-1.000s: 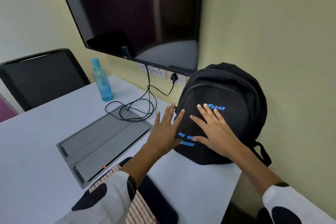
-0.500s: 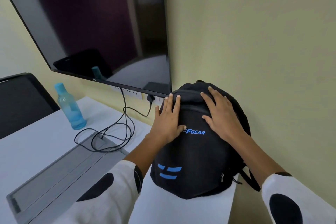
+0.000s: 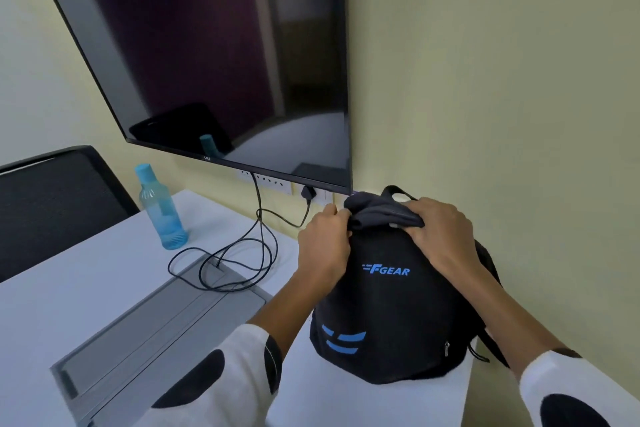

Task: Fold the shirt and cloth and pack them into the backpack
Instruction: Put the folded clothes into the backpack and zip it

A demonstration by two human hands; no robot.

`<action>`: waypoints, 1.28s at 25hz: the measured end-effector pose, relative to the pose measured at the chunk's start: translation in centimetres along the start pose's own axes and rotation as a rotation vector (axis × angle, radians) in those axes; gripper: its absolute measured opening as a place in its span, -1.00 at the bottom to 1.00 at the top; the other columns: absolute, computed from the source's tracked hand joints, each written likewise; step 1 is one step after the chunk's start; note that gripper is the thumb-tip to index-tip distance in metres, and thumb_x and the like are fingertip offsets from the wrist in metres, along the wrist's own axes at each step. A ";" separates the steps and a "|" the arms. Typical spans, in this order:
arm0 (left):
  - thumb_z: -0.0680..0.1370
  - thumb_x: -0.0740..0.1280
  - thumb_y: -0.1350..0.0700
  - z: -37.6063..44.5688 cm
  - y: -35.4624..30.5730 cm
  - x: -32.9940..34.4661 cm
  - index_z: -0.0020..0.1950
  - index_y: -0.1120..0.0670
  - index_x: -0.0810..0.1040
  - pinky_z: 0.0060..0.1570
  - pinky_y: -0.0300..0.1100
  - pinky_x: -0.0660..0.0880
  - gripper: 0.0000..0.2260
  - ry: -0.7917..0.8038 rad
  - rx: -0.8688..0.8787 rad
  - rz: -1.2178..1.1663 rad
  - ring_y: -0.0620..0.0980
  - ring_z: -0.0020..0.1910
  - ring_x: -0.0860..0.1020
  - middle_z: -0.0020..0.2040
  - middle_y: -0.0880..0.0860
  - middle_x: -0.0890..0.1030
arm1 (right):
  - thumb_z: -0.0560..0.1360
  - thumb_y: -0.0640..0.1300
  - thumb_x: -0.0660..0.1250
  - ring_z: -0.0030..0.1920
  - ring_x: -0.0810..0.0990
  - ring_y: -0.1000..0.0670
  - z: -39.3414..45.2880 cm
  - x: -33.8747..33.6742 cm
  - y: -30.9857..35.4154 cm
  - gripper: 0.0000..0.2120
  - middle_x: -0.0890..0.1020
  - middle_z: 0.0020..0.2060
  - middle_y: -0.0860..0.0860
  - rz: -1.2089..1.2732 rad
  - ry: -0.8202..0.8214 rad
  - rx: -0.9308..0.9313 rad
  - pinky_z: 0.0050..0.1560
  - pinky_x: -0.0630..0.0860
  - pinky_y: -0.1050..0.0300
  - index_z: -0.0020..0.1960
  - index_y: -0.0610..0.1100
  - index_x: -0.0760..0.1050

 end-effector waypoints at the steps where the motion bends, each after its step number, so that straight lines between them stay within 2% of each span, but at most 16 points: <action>1: 0.61 0.21 0.13 -0.1 0.3 -0.7 0.20 0.09 0.47 -0.20 -0.11 0.31 -0.82 -0.014 -0.015 0.005 0.13 0.04 0.51 0.11 0.06 0.48 | 0.52 0.11 0.30 -0.06 0.57 -0.14 0.3 -0.7 0.8 -0.77 0.60 -0.15 0.03 -0.032 0.009 -0.037 -0.17 0.38 0.07 0.10 0.04 0.58; 6: 0.60 0.22 0.14 -1.8 2.4 -5.5 0.17 0.08 0.50 -0.20 -0.09 0.32 -0.83 -0.127 -0.083 -0.042 0.17 0.01 0.51 0.08 0.06 0.49 | 0.55 -0.02 0.27 -0.15 0.54 -0.11 0.4 -3.9 6.2 -0.85 0.41 -0.27 0.08 -0.120 -0.045 -0.229 -0.25 0.22 0.12 0.06 0.08 0.59; 9: 0.59 0.22 0.14 -3.4 4.1 -9.1 0.14 0.06 0.52 -0.22 -0.09 0.32 -0.83 -0.220 -0.103 -0.043 0.17 -0.01 0.51 0.03 0.05 0.51 | 0.54 -0.08 0.28 -0.19 0.51 -0.12 -0.6 -5.4 10.2 -0.87 0.43 -0.27 0.05 -0.079 -0.132 -0.284 -0.29 0.20 0.11 0.01 0.02 0.60; 13: 0.58 0.24 0.16 -6.1 7.6 -15.0 0.14 0.04 0.56 -0.16 0.01 0.45 -0.82 -0.336 -0.121 -0.035 0.16 -0.04 0.53 -0.01 0.06 0.52 | 0.53 -0.12 0.28 -0.20 0.51 -0.14 -2.4 -7.3 16.6 -0.87 0.42 -0.27 0.03 0.001 -0.226 -0.377 -0.32 0.16 0.12 -0.03 -0.01 0.61; 20: 0.58 0.26 0.11 -16.4 14.2 -27.9 0.21 -0.02 0.54 -0.11 -0.01 0.38 -0.78 -0.461 -0.251 0.158 0.21 0.03 0.52 0.08 0.06 0.52 | 0.53 -0.05 0.29 -0.12 0.56 -0.17 -9.3 -9.9 30.7 -0.87 0.53 -0.17 -0.01 0.150 -0.268 -0.564 -0.26 0.20 0.09 0.00 -0.02 0.59; 26: 0.60 0.22 0.14 -27.5 19.1 -34.8 0.20 -0.01 0.54 -0.15 -0.03 0.31 -0.78 -0.495 -0.426 0.330 0.28 0.01 0.50 0.11 0.08 0.53 | 0.52 -0.03 0.28 -0.19 0.50 -0.18 -17.9 -10.4 41.1 -0.85 0.56 -0.19 -0.01 0.314 -0.156 -0.671 -0.24 0.27 0.07 -0.11 -0.09 0.54; 30: 0.59 0.21 0.18 -35.2 22.1 -34.8 0.22 0.03 0.51 -0.15 -0.03 0.27 -0.77 -0.438 -0.530 0.373 0.29 0.02 0.49 0.15 0.10 0.51 | 0.50 -0.05 0.32 -0.15 0.52 -0.21 -24.7 -7.7 45.0 -0.85 0.52 -0.28 -0.01 0.407 0.040 -0.658 -0.25 0.31 0.07 -0.17 -0.11 0.52; 32: 0.58 0.21 0.20 -38.3 23.6 -33.6 0.21 0.01 0.50 -0.16 -0.03 0.28 -0.76 -0.420 -0.564 0.342 0.30 0.00 0.49 0.13 0.08 0.51 | 0.50 -0.05 0.32 -0.12 0.54 -0.23 -27.5 -5.9 45.8 -0.86 0.55 -0.26 -0.03 0.442 0.132 -0.639 -0.26 0.33 0.07 -0.18 -0.10 0.52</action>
Point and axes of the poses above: each hand's wrist, its own z-axis towards the middle knuckle, its own x-axis out of the palm, y = z × x, the point moved 1 cm from there along z, towards the middle knuckle
